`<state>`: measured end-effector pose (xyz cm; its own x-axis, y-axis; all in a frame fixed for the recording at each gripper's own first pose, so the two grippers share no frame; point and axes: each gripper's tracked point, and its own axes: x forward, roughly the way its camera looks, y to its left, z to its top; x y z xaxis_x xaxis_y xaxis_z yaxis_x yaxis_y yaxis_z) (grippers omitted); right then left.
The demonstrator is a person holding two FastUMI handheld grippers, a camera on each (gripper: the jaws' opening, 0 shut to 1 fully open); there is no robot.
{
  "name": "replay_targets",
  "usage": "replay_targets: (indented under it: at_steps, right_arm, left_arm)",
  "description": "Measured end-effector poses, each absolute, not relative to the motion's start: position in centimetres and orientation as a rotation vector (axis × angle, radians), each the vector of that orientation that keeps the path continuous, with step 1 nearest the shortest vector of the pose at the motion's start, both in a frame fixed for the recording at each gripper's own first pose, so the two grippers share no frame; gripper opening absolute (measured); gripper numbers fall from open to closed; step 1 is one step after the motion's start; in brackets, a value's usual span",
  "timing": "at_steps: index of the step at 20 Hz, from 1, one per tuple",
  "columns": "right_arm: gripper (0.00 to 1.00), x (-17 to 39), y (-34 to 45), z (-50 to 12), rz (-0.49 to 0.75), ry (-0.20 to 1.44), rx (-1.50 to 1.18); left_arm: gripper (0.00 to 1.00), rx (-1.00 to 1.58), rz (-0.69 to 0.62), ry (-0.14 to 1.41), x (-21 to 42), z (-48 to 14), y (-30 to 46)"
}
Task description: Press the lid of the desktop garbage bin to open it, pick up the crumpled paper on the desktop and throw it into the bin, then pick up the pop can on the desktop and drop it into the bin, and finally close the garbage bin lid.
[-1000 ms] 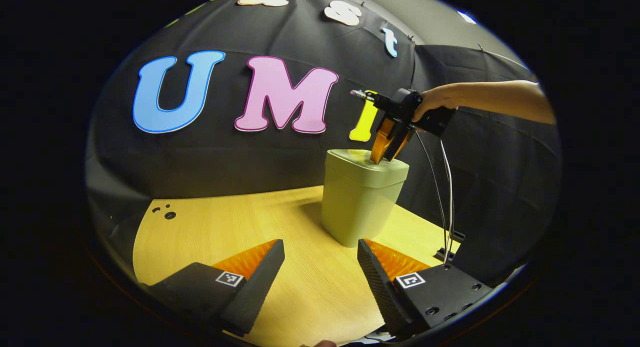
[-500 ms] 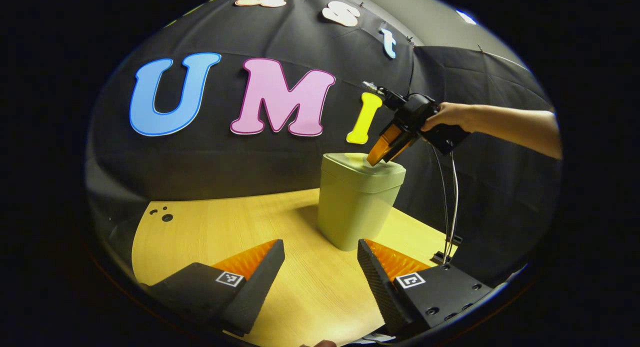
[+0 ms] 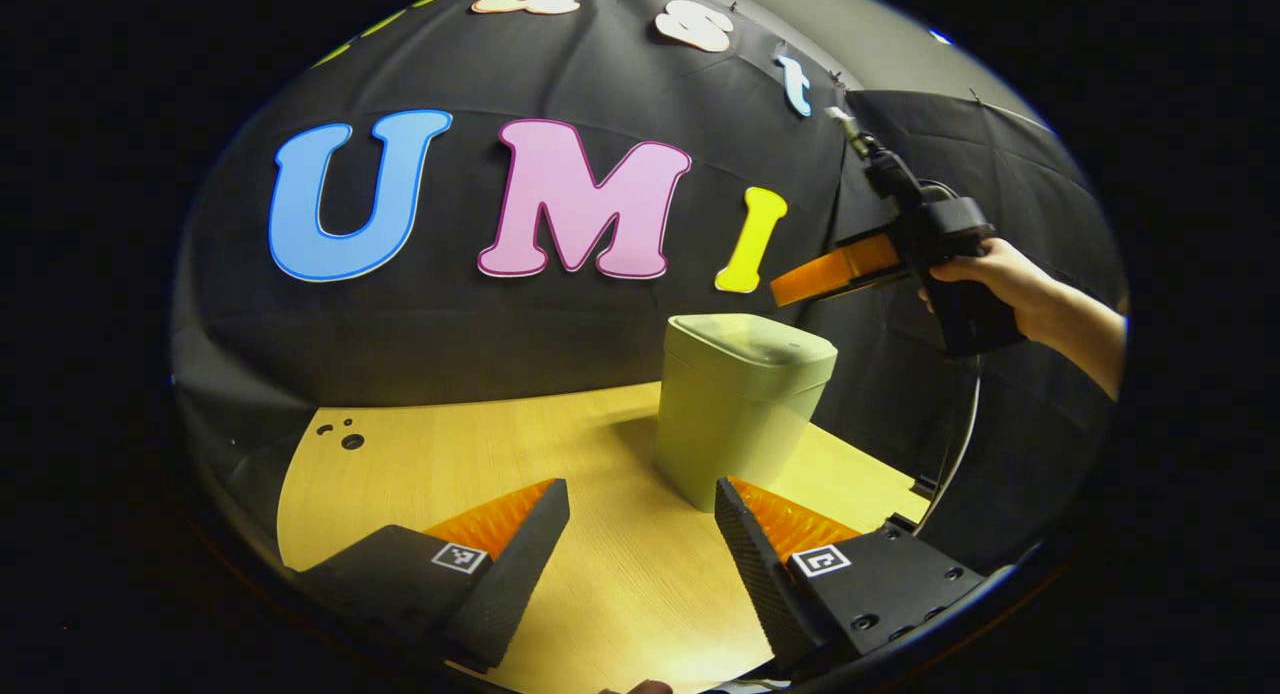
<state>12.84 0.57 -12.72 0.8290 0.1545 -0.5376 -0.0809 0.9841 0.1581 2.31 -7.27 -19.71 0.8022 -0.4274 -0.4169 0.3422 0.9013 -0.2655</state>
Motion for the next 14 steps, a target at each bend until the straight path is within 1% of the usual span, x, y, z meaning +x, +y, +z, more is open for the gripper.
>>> replay_targets:
  at_steps: [4, 6, 9, 14]
  right_arm:
    - [0.94, 10.7, 1.4, -11.8, 0.166, 0.493, 0.129]
    - [0.96, 9.6, 1.9, -11.8, 0.201, 0.465, 0.132]
    - [0.96, 7.7, 2.2, -12.0, 0.248, 0.437, 0.164]
    - [0.97, 6.3, 1.0, -12.6, 0.307, 0.403, 0.197]
  left_arm:
    - [0.95, -0.177, -0.349, 0.488, 3.1, -19.0, -7.3]
    - [0.95, -0.164, -0.320, 0.486, 3.5, -18.5, -7.6]
    - [0.95, -0.150, -0.275, 0.484, 4.0, -17.8, -8.5]
    - [0.95, -0.131, -0.235, 0.473, 4.7, -16.6, -10.6]
